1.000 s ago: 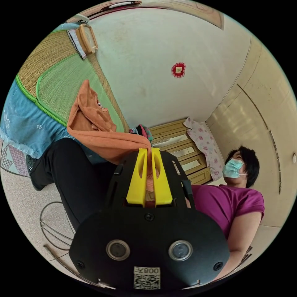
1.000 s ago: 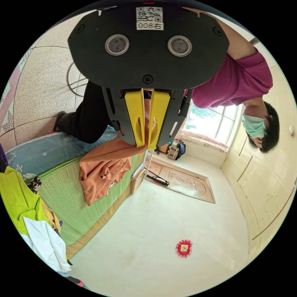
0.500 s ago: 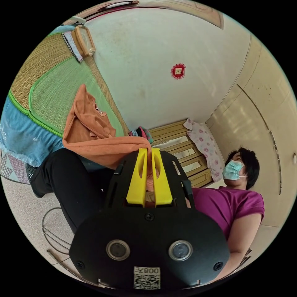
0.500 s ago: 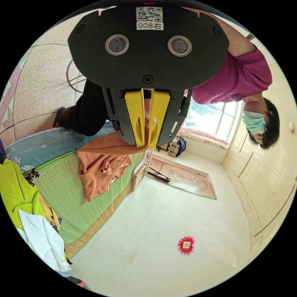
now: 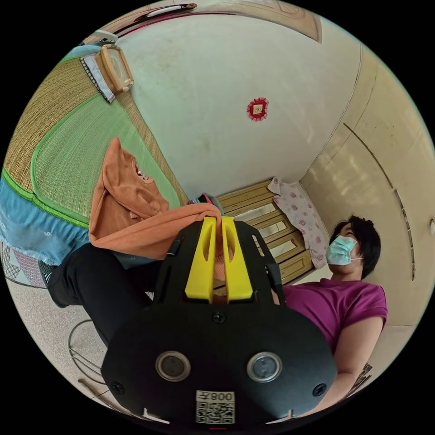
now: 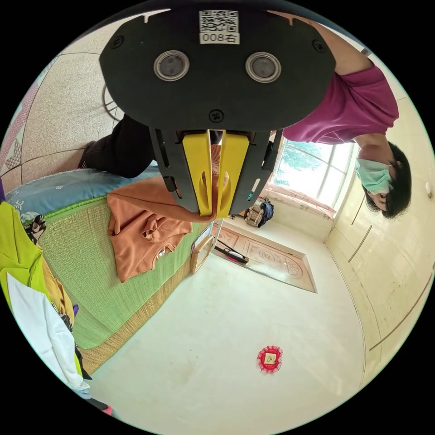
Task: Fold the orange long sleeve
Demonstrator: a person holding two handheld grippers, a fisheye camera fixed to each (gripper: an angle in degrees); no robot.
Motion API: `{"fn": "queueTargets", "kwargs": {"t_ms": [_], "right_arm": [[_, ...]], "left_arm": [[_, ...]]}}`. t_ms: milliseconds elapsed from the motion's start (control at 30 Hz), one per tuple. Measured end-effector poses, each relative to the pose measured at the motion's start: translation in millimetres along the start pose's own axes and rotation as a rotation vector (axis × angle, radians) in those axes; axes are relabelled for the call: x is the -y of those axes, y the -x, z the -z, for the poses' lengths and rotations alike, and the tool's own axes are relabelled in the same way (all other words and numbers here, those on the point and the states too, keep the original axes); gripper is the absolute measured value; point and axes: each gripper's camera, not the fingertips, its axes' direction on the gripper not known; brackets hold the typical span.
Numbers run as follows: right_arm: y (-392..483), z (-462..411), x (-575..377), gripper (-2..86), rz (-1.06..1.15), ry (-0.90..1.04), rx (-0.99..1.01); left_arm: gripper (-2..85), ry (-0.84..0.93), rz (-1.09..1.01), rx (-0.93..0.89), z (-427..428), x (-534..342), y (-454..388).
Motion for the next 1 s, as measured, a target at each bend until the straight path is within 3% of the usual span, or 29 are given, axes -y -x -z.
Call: {"fn": "queueTargets", "kwargs": {"t_ms": [633,1000], "right_arm": [[-58.3,-55.0,123.8,1.1,0.001,0.009,-0.03],[-132.8,-113.2,229.2,1.0,-0.113,0.045,-0.114]], "left_arm": [[2.0,-0.048,-0.014,0.04,-52.0,123.0,74.3],[2.2,-0.084,0.115,0.105,-100.9,228.0,174.9]]}}
